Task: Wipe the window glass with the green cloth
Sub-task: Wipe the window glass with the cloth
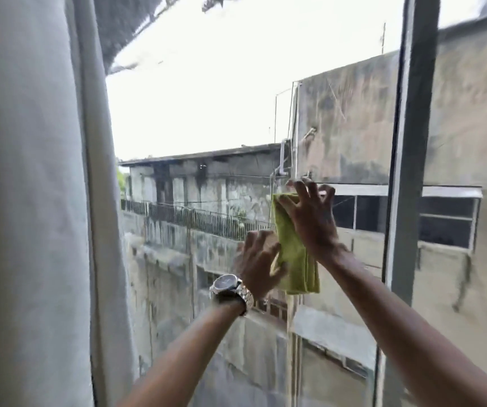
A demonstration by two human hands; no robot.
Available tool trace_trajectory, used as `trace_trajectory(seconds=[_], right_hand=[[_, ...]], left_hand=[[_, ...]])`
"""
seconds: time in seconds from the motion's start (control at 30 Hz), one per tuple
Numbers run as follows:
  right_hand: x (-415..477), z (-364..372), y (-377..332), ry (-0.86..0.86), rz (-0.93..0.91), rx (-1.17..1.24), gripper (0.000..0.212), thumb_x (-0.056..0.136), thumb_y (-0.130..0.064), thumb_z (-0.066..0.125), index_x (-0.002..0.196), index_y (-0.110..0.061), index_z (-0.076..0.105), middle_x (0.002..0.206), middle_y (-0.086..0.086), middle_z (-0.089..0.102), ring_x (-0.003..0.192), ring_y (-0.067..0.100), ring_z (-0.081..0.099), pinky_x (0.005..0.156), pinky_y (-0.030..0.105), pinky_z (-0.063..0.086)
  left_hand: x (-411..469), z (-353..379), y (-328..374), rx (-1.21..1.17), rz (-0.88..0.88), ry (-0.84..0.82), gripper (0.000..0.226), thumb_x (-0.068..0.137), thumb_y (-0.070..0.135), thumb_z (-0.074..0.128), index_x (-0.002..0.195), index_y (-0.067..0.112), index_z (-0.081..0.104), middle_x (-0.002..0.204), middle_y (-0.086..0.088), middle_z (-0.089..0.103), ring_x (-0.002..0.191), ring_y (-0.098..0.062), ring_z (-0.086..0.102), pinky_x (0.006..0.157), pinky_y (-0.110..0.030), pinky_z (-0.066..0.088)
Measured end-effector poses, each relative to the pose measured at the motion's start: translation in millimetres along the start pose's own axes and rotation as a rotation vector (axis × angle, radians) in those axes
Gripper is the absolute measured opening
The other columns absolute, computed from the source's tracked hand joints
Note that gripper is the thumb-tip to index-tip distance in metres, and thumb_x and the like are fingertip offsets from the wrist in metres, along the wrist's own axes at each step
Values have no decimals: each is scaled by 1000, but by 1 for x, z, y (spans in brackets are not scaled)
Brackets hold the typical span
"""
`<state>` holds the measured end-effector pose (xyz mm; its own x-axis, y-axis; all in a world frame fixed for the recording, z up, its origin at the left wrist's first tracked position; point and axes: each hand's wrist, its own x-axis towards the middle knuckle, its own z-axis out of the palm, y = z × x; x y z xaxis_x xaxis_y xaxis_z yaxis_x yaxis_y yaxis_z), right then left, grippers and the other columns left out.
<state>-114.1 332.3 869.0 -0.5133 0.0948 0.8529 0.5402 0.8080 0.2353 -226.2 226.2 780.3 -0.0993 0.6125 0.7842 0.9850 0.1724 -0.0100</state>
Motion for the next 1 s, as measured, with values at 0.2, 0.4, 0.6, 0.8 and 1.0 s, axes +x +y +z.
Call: trace_trajectory(seconds=[0.2, 0.4, 0.6, 0.8, 1.0], right_hand=[[-31, 30, -55, 11, 240, 76, 61, 94, -35, 64, 143, -1, 53, 146, 28, 52, 134, 41, 52, 113, 55, 44], [-27, 46, -72, -69, 319, 143, 78, 98, -42, 32, 157, 6, 14, 163, 35, 10, 152, 53, 9, 124, 60, -1], [42, 39, -42, 87, 214, 25, 80, 99, -49, 22, 157, 5, 17, 162, 35, 17, 151, 52, 16, 124, 58, 1], [130, 32, -55, 328, 117, 54, 69, 105, -42, 31, 160, -3, 17, 168, 22, 15, 157, 36, 11, 131, 48, 3], [132, 56, -80, 341, -34, -24, 65, 106, -42, 27, 158, -3, 27, 164, 23, 28, 154, 37, 22, 129, 52, 16]], left_hand=[[11, -46, -91, 364, 47, 269, 47, 96, 44, 44, 118, 7, 61, 131, -19, 64, 119, -34, 57, 94, -47, 56], [35, -86, -180, 329, -203, 341, 59, 102, 31, 32, 151, -1, 36, 161, -23, 34, 150, -42, 32, 122, -57, 34], [57, -69, -208, 245, -94, 433, 59, 105, 28, 26, 159, 9, 19, 170, -13, 15, 159, -28, 12, 129, -53, 20], [62, -48, -235, 235, 28, 619, 58, 103, 26, 26, 157, 4, 24, 168, -18, 22, 158, -28, 17, 129, -52, 20], [60, -46, -236, 200, 31, 642, 59, 103, 23, 24, 155, -3, 24, 166, -23, 24, 157, -29, 19, 132, -45, 14]])
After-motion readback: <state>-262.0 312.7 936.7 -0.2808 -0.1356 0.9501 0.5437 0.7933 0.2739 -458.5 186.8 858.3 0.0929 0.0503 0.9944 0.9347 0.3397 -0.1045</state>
